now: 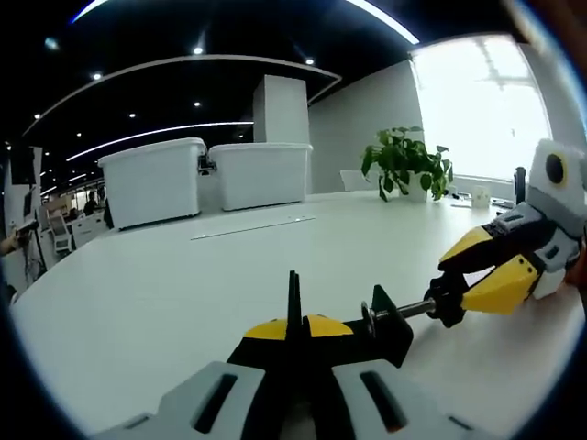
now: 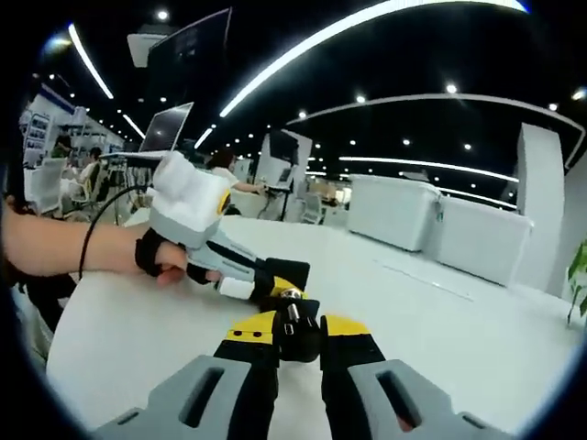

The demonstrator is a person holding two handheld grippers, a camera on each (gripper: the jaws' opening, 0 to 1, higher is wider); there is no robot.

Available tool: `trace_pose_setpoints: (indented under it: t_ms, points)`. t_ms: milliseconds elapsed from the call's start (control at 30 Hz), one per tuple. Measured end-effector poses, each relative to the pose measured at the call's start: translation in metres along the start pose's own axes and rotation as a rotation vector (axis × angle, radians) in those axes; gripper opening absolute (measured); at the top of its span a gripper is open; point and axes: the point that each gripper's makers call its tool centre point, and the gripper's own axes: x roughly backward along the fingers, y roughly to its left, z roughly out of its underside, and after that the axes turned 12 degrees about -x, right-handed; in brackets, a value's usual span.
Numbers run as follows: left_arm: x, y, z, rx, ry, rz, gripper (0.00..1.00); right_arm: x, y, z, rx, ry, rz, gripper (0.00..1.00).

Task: Clamp the fixed fixture on the desktop, loosen the retaining clip, secure it to the edge of the desk, and tighten the retaining clip.

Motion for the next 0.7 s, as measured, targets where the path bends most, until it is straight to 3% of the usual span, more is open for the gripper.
trace_pose_setpoints:
  t_ms: [133,333,400,533,700]
  points:
    - [0.0,0.0,0.0,-0.006,0.0,-0.003,0.05,-0.001,0.004,-0.001,0.148,-0.007,0.012,0.16]
    - [-0.001,0.001,0.0,-0.007,0.0,-0.004,0.05,-0.002,0.004,0.0,0.142,-0.006,0.01,0.16]
    - [-0.001,0.001,0.0,-0.006,0.0,-0.005,0.05,-0.001,0.005,0.0,0.173,-0.007,0.012,0.16]
    - [0.0,0.001,0.0,-0.005,0.001,-0.006,0.05,-0.001,0.009,0.0,0.319,-0.007,0.02,0.16]
    - [0.0,0.0,0.0,-0.005,0.001,-0.007,0.05,-0.002,0.01,0.0,0.338,-0.007,0.02,0.16]
